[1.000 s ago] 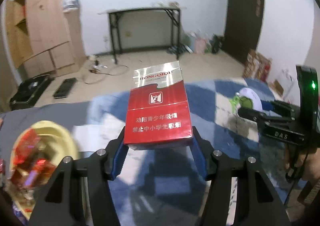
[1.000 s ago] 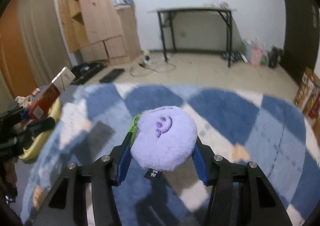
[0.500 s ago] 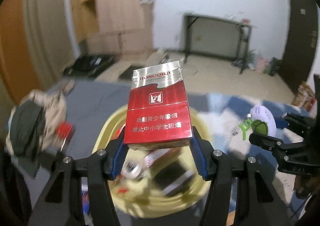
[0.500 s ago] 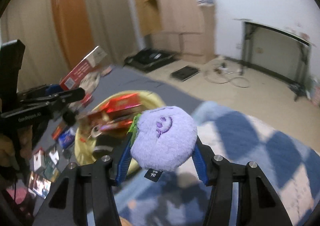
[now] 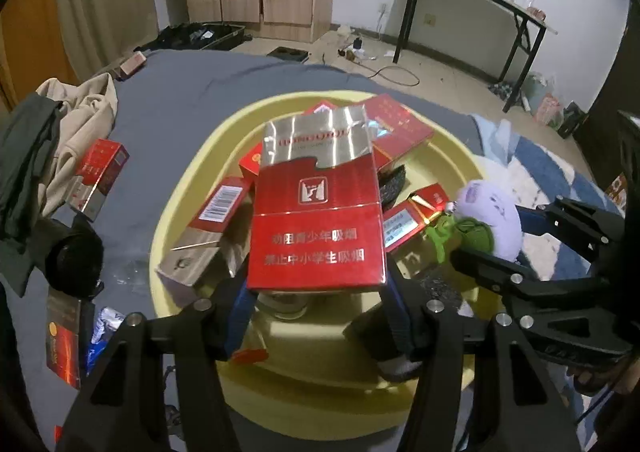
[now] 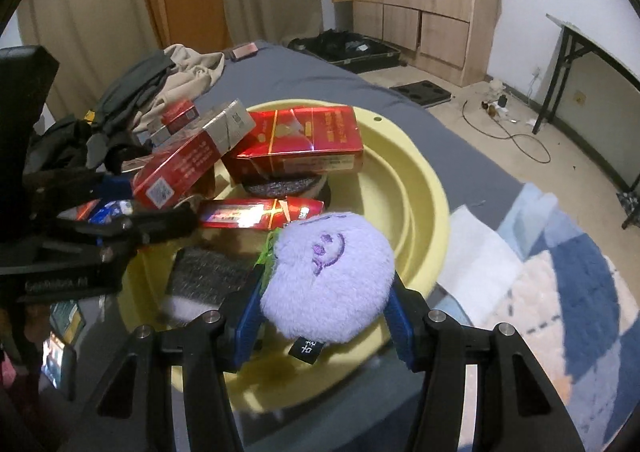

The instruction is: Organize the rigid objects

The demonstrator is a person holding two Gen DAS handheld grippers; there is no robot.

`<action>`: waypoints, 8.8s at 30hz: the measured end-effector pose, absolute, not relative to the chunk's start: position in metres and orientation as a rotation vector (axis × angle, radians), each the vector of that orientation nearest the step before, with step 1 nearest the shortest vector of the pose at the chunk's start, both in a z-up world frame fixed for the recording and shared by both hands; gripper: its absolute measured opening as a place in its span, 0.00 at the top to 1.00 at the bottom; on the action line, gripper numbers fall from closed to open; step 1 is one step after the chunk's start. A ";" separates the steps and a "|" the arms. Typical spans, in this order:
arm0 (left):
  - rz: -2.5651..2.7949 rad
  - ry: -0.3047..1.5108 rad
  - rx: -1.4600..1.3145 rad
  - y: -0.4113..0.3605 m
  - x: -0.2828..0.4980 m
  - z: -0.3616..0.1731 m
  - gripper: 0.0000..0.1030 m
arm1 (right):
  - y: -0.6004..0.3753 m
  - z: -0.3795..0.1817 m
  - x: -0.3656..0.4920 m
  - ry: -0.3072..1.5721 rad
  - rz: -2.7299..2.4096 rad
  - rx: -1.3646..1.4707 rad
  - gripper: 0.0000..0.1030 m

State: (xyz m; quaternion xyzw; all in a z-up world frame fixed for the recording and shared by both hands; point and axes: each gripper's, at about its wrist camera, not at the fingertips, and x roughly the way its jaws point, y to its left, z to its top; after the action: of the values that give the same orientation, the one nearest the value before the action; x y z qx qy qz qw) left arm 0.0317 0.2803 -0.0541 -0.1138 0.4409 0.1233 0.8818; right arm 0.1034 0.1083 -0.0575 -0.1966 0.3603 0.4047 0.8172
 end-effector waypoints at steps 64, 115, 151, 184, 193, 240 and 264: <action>0.626 0.854 -0.351 0.163 -0.021 -0.132 0.00 | 0.006 -0.126 0.088 0.690 0.691 -0.511 0.00; 0.616 0.850 -0.369 0.164 -0.022 -0.133 0.00 | 0.005 -0.127 0.090 0.699 0.695 -0.502 0.00; 0.616 0.850 -0.369 0.164 -0.022 -0.133 0.00 | 0.004 -0.127 0.090 0.698 0.695 -0.502 0.00; 0.616 0.850 -0.369 0.164 -0.022 -0.133 0.00 | 0.004 -0.127 0.090 0.699 0.695 -0.502 0.00; 0.616 0.850 -0.369 0.164 -0.022 -0.133 0.00 | 0.004 -0.127 0.090 0.699 0.695 -0.503 0.00; 0.616 0.850 -0.369 0.164 -0.022 -0.133 0.00 | 0.004 -0.127 0.090 0.699 0.695 -0.503 0.00; 0.616 0.850 -0.369 0.164 -0.022 -0.133 0.00 | 0.004 -0.127 0.090 0.699 0.695 -0.503 0.00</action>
State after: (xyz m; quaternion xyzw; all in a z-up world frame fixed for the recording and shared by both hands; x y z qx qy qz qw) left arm -0.0218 0.1645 -0.1332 -0.1752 0.4034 0.2924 0.8491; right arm 0.0901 0.0041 -0.1267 -0.2389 0.3318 0.3300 0.8508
